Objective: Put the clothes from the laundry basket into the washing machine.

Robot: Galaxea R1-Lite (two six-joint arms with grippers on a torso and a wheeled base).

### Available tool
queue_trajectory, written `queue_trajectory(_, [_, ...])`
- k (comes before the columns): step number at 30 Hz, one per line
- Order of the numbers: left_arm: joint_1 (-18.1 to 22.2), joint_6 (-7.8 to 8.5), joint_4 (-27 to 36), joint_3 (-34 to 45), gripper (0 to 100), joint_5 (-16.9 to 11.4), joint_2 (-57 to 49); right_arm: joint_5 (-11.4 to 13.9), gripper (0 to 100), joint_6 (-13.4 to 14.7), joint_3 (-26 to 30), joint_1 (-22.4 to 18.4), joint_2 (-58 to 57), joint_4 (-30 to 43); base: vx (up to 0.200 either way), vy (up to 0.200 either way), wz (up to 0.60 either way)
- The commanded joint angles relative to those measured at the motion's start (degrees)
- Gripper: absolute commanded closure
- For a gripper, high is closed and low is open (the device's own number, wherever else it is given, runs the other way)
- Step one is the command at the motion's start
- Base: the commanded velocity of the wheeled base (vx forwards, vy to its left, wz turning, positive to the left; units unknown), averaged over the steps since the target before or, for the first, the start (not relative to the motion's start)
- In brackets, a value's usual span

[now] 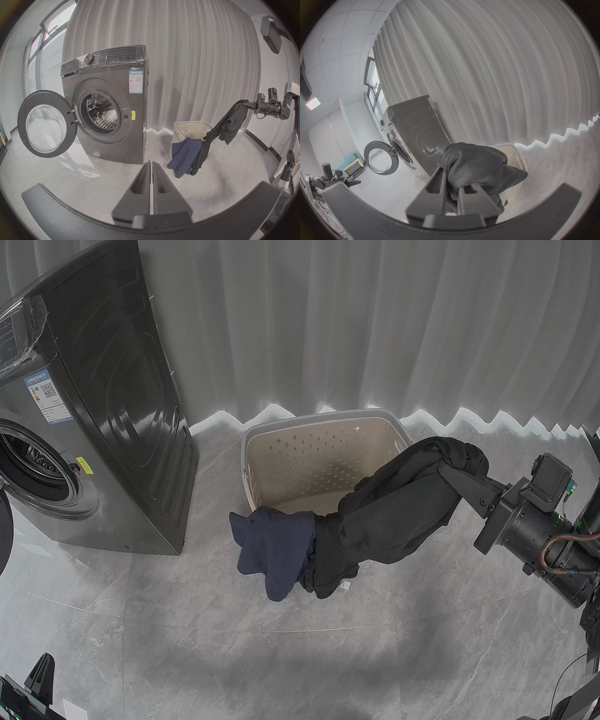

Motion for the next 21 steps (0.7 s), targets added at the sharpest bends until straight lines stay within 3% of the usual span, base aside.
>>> queue_trajectory(1, [0.0, -0.01, 0.0, 0.9, 100, 0.0, -0.6, -0.1, 100, 0.0, 0.2, 0.4, 0.1, -0.2, 0.000, 0.200, 0.00])
queue_trajectory(21, [0.0, -0.01, 0.0, 0.9, 100, 0.0, -0.6, -0.1, 100, 0.0, 0.7, 0.8, 0.4, -0.2, 0.000, 0.200, 0.00])
